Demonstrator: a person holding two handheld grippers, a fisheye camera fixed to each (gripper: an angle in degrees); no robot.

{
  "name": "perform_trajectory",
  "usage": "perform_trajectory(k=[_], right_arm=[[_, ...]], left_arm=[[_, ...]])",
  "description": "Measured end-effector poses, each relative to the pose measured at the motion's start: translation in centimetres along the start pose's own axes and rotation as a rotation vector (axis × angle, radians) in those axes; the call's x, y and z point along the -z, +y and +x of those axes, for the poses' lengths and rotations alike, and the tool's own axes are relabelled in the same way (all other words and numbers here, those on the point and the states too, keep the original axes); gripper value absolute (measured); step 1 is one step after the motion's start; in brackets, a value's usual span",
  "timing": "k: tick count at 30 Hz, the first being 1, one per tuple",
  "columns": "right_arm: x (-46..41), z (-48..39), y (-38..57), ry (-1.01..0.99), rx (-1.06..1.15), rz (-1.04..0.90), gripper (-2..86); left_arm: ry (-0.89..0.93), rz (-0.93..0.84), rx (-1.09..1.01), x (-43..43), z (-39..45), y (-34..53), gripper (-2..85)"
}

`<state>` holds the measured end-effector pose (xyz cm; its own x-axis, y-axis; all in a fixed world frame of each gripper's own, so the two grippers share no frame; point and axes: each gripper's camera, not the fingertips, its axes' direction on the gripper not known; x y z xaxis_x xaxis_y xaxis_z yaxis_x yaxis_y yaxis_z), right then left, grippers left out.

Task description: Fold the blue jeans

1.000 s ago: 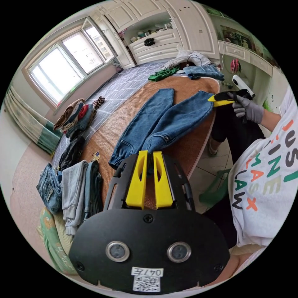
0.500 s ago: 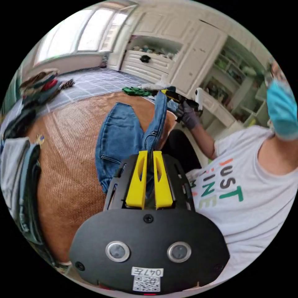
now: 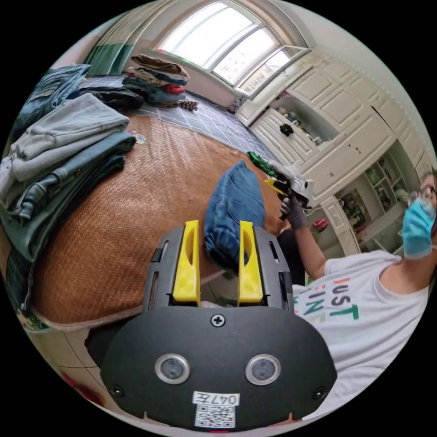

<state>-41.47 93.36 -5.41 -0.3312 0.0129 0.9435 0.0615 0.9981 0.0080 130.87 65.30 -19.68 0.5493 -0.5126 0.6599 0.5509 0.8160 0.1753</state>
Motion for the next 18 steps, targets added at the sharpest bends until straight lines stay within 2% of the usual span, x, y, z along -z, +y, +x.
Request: perform_trajectory(k=[6,9,12,14,18], right_arm=[[-5.0,-3.8,3.6,0.029,0.190,-0.301,7.1],[-7.3,-5.4,2.3,0.054,0.298,-0.265,5.8],[-10.0,-6.1,0.1,0.016,0.347,-0.311,3.1],[-10.0,-6.6,-1.2,0.018,0.382,-0.298,1.5],[-6.7,-6.5,-5.0,-0.076,0.356,-0.116,0.2]], left_arm=[[-0.072,-0.149,-0.035,-4.8,1.9,4.6,15.4],[-0.099,-0.177,-0.039,-7.8,1.8,5.1,13.3],[-0.085,-0.160,-0.089,-8.8,1.4,4.5,7.5],[-0.023,-0.046,-0.096,-6.5,0.3,3.6,4.3],[0.047,0.074,-0.062,-3.1,-2.8,1.4,3.7]])
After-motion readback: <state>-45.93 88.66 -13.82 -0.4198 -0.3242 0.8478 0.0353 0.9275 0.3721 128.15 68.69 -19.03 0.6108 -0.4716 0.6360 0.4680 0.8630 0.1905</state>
